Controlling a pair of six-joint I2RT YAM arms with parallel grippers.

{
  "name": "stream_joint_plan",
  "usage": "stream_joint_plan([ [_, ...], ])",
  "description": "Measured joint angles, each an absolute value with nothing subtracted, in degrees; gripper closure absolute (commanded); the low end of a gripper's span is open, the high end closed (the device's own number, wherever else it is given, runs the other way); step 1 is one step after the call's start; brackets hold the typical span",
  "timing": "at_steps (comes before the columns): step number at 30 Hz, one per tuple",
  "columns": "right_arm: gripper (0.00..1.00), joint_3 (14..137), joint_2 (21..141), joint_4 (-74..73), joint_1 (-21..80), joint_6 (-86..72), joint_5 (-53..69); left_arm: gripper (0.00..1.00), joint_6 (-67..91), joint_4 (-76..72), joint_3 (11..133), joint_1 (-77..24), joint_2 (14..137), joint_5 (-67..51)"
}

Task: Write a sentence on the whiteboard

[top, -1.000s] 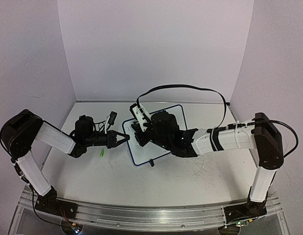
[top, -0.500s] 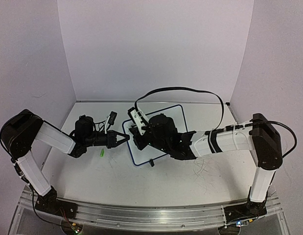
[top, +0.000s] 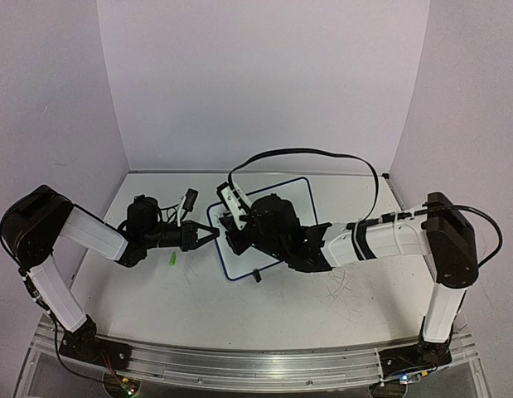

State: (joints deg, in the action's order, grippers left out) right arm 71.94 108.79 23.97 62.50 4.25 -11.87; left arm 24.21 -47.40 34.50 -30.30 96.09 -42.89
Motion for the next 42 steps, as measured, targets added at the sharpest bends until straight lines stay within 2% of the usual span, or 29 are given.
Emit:
stream_joint_plan([
  [25,1.00,68.3,108.7,24.7,63.0,1.6,-11.8,1.00,24.2,-46.6,34.5,-30.2,96.1,-42.3],
  [42,1.00,67.5,103.7,24.0,59.7,1.4,-8.4,1.00,23.9,-46.9,34.5,-30.2,96.1,-43.0],
])
